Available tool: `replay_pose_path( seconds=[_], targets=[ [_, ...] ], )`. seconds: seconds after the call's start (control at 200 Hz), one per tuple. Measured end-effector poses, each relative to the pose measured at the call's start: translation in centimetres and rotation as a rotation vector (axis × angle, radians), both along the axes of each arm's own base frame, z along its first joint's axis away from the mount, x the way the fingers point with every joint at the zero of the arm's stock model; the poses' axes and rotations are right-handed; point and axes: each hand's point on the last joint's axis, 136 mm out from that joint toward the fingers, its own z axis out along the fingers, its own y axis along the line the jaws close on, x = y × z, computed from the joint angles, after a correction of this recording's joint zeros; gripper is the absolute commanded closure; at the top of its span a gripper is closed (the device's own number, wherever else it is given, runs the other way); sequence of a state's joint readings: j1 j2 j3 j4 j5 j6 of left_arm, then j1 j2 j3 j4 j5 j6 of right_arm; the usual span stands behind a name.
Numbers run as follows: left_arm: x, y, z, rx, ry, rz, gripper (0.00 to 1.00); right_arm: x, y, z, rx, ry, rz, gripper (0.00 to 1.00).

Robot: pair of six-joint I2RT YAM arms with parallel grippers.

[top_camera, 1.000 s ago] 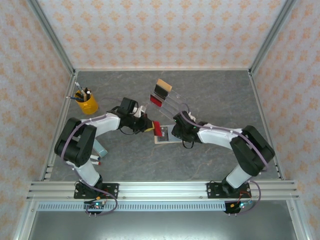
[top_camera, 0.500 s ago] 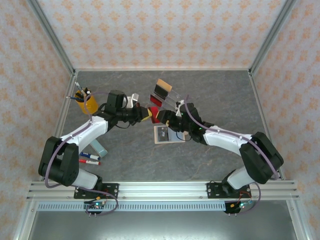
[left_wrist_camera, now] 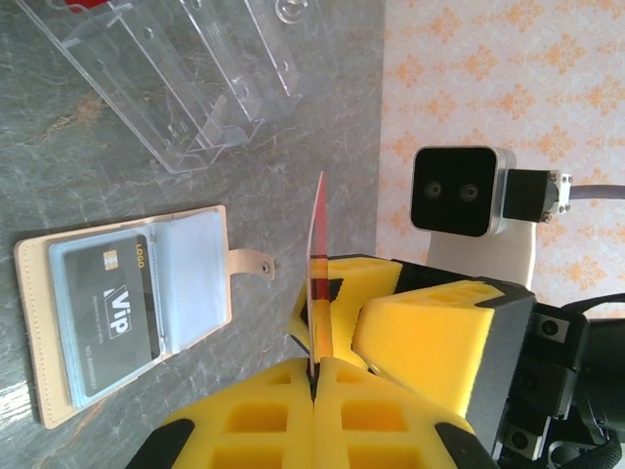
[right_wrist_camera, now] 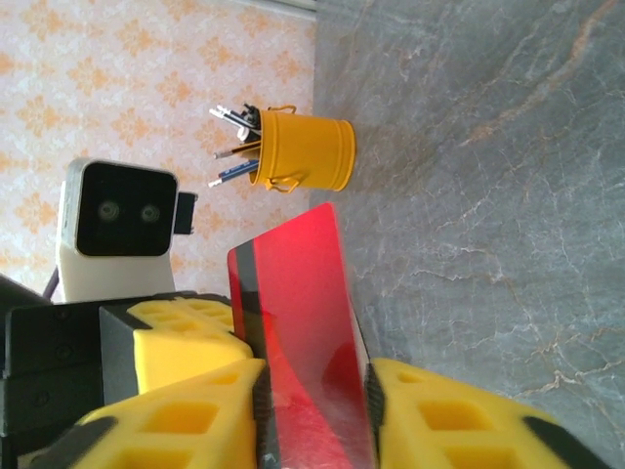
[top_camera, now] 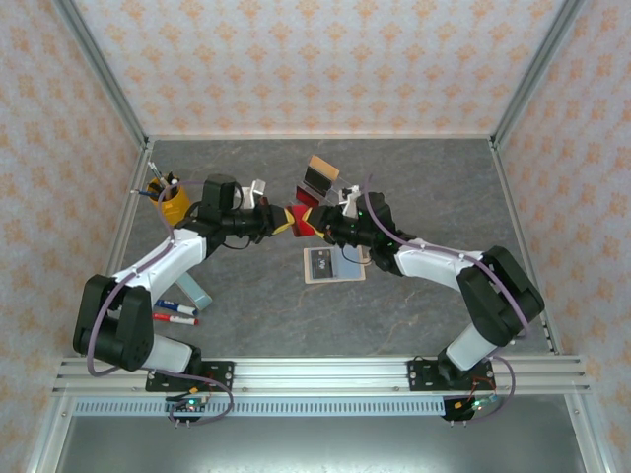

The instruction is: Take the credit cards out of the card holder

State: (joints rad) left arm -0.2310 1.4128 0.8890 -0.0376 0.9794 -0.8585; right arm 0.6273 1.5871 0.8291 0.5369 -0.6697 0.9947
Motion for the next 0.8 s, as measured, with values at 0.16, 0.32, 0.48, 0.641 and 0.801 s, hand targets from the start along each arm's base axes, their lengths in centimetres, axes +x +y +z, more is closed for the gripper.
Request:
replay_pose_path(
  seconds=[0.16,0.32,0.48,0.641,0.801],
  targets=[
    [-0.5,1.1,-1.2,0.101,0.035,0.024,0.71,0.1,0.2,0.1,-0.044,-0.020,0.018,1.00],
    [-1.4,4.0,-1.9,0.305,0.044,0.090,0.36,1.8,0.1,1.7,-0.201,-0.129,0.013,1.00],
    [-2.7,7.2,-1.6,0.477,0.035,0.170,0.19,3.3,-1.1,2.3,-0.429,-0.244,0.020,1.00],
    [-3.8,10.3,-2.4,0.643,0.050,0.233,0.05,6.3,-0.9,3.1,-0.677,-0.394,0.055,1.00],
    [-4.3,11.9,-2.5,0.725,0.049,0.270,0.00,8.7,0.5,1.3,-0.885,-0.516,0.158,1.00]
  ],
)
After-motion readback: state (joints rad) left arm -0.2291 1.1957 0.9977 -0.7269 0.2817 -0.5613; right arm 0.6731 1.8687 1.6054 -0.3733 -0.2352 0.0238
